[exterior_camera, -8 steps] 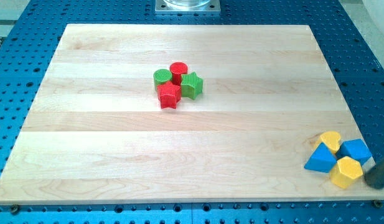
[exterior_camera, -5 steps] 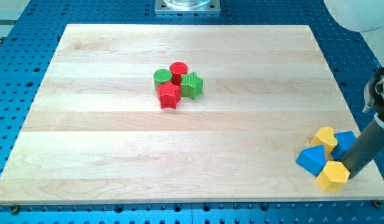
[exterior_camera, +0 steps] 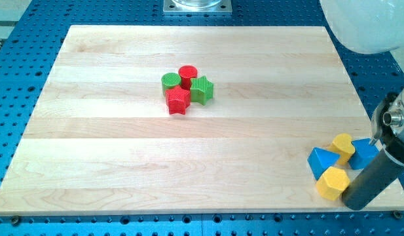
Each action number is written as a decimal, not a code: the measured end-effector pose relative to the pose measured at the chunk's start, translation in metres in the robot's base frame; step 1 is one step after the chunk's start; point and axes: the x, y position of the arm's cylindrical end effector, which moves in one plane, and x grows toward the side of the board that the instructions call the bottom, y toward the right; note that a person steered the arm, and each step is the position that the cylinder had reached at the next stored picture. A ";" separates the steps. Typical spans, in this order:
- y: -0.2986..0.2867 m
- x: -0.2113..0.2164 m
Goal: Move the hexagon to the bottom left of the triangle
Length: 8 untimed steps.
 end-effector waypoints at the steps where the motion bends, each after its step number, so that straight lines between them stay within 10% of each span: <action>1: -0.008 0.000; 5: -0.031 0.000; 8: 0.097 -0.040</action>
